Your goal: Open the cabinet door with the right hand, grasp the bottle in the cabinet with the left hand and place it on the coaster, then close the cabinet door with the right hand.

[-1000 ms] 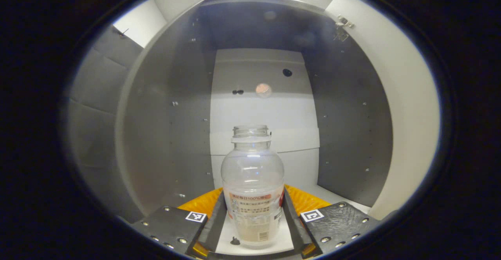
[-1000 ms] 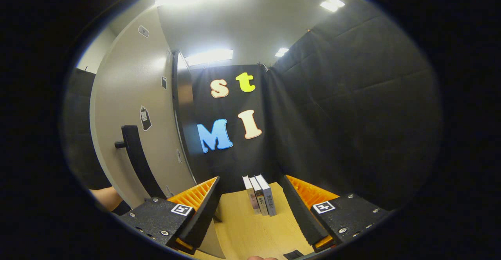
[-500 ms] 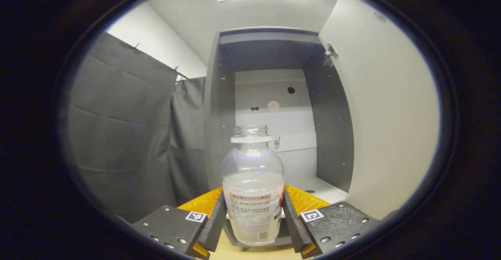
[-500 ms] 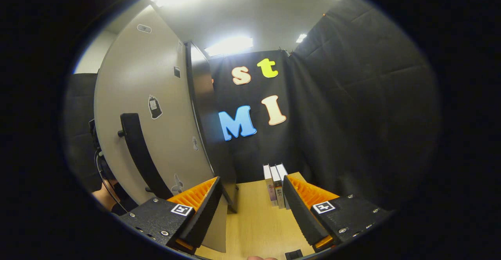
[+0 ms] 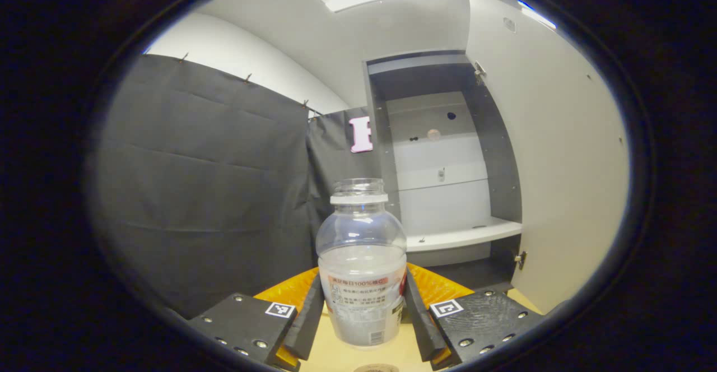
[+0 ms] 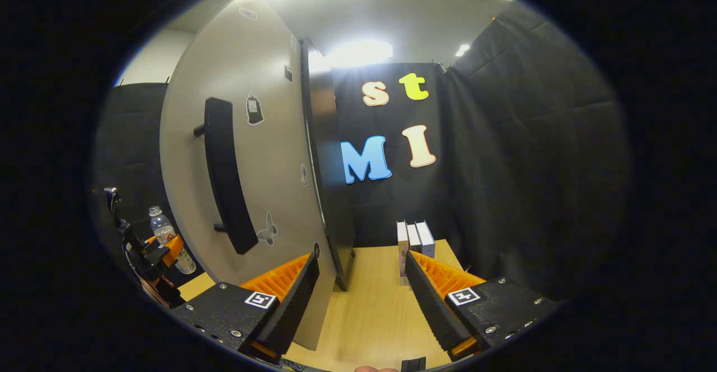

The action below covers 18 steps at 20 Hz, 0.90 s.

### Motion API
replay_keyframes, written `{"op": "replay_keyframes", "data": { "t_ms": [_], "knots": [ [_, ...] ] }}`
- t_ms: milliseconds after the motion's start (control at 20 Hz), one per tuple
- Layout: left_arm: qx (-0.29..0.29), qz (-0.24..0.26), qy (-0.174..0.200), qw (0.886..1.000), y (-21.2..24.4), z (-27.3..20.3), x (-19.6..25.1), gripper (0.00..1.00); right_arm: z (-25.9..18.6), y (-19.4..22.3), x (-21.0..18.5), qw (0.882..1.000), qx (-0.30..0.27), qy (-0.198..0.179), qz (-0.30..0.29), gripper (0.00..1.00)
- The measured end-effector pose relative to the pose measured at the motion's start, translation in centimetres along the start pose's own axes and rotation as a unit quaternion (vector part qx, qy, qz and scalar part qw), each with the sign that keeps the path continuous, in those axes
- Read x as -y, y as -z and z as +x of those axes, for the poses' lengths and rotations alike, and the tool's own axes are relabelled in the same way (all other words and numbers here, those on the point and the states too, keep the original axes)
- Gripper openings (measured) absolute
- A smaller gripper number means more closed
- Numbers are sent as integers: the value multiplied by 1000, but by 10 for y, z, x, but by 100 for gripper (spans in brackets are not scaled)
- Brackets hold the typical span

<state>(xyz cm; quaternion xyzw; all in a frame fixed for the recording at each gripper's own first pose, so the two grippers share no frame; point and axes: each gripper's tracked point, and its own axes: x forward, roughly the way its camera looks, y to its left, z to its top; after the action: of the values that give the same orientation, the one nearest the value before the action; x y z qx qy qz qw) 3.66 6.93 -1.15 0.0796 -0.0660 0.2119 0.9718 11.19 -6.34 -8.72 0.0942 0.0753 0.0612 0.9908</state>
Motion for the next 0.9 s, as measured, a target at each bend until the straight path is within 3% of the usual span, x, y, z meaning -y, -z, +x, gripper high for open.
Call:
{"op": "replay_keyframes", "data": {
  "t_ms": [200, 250, 300, 450, 800, 850, 900],
  "knots": [
    [7, -7, -19, 1000, 1, 1, 0, 72, 10, 43, 8, 998, -32, 13, -46, 96],
    [6, -6, -21, 1000, 0, 0, -1, 72, 15, 57, 7, 997, -46, 14, -55, 91],
    [5, -1, -25, 1000, 1, 1, -2, 72, 19, 70, 9, 996, -60, 18, -65, 96],
    [-8, 2, -16, 1000, 7, 5, -2, 72, 27, 100, 10, 993, -90, 27, -75, 96],
    [-36, -15, -18, 999, 8, 7, -2, 72, 34, 137, 3, 985, -135, 16, -105, 95],
    [-38, -20, -18, 999, 10, 7, -2, 78, 33, 138, 0, 985, -135, 15, -104, 95],
    [-40, -26, -17, 999, 12, 8, 0, 72, 33, 139, -2, 985, -135, 14, -103, 94]
  ]
}}
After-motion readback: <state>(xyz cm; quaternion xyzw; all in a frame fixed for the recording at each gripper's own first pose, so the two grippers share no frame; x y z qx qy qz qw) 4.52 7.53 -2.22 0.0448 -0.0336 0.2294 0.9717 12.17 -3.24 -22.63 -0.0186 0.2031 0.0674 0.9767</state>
